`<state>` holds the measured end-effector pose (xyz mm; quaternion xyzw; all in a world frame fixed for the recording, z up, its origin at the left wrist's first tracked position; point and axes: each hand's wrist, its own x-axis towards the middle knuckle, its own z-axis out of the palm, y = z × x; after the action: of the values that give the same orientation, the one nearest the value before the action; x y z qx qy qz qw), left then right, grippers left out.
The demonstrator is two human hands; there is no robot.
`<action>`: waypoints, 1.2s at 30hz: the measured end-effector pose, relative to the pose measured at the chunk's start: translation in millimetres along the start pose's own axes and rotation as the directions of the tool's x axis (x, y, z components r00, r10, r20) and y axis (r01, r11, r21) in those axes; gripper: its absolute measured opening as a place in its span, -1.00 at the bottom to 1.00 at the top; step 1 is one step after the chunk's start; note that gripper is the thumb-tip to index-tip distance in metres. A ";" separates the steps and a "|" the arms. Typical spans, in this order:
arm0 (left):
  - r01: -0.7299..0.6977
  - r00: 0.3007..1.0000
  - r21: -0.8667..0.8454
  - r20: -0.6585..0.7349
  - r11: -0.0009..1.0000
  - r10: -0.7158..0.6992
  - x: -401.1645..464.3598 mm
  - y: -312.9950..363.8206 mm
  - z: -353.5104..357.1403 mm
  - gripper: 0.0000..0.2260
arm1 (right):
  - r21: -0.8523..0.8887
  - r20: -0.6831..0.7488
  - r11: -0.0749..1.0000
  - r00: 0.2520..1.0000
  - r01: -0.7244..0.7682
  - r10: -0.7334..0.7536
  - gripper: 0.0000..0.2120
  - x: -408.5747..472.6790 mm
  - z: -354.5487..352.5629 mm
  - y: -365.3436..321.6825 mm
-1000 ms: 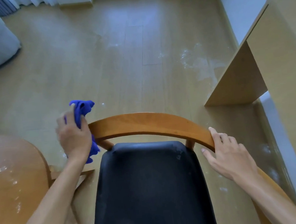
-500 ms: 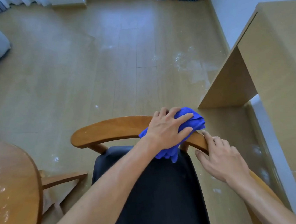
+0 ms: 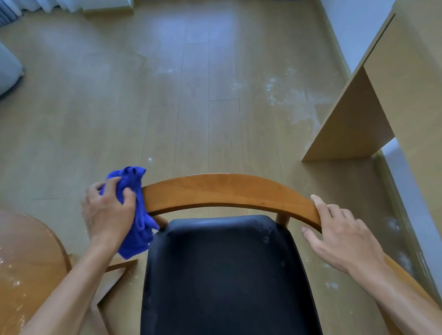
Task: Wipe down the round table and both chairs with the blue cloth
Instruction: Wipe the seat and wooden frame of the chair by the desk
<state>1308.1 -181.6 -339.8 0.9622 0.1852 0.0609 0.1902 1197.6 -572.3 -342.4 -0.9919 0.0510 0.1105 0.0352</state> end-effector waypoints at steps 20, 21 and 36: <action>-0.539 0.839 -0.008 0.080 0.842 0.538 -42.8 102.4 46.8 -0.67 | -0.013 0.017 1.000 1.000 -0.009 0.010 -0.32 2.6 1.4 -0.9; -0.446 0.893 -0.003 0.062 0.895 0.446 -29.1 78.5 38.3 -0.68 | -0.017 0.019 1.000 1.000 -0.013 0.014 -0.32 2.5 1.8 -1.0; -0.363 0.932 0.081 0.033 0.928 0.362 -39.1 111.1 55.4 -0.71 | -0.009 0.033 1.000 0.999 -0.018 0.019 -0.29 4.0 4.3 -2.5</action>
<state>1319.4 -311.0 -349.5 0.9876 0.0052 0.0785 0.1358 1200.9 -569.8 -347.3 -0.9896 0.0591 0.1272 0.0308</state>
